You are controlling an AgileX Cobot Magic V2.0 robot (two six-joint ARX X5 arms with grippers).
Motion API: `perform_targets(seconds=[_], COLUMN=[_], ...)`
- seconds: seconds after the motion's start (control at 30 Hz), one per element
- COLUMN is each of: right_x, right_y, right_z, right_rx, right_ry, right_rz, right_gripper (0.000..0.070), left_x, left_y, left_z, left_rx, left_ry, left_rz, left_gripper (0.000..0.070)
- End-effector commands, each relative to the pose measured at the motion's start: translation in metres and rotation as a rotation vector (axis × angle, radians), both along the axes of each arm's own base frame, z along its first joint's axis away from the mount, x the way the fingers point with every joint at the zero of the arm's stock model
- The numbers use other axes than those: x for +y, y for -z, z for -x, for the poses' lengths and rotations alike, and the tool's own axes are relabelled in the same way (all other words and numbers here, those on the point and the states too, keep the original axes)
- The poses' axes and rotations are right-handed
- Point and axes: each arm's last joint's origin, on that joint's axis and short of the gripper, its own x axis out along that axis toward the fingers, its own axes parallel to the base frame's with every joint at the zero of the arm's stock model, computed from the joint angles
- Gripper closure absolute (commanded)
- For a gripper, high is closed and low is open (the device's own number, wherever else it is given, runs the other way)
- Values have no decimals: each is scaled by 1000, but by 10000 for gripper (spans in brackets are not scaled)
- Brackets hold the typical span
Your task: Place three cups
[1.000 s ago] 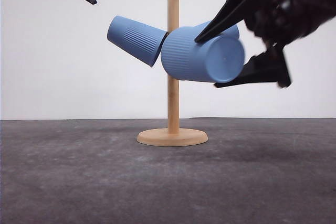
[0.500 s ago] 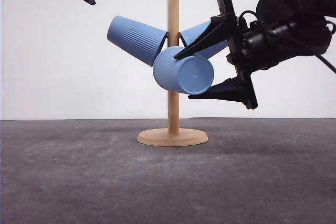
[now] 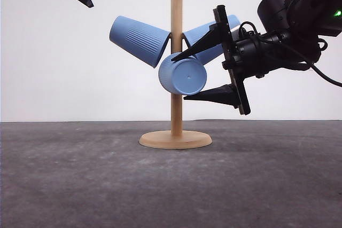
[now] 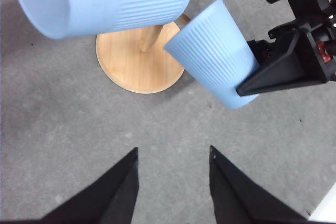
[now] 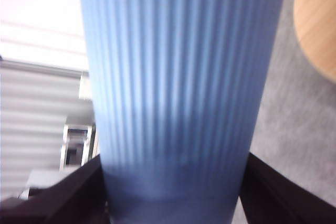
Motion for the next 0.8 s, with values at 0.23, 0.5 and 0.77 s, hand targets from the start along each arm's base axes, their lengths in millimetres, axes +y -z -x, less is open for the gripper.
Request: perform_targets(seconds=[0.23,0.5,0.77], right_x=[-2,-1,-2], right_y=[3,-3,-5], right_z=[-8,-10,-10], right_rx=[48,-16,-41], right_ry=[62,39,20], right_rz=[-6,-40,-55], right_gripper=[298,145,12], left_x=[-2,-2,-1], left_y=[-5,-5,-5], left_z=[-1,-1,-1], left_rx=[-19,-18,-14], left_ry=[0,0,-3], left_rz=[8,8,5], left_gripper=[465,465,465])
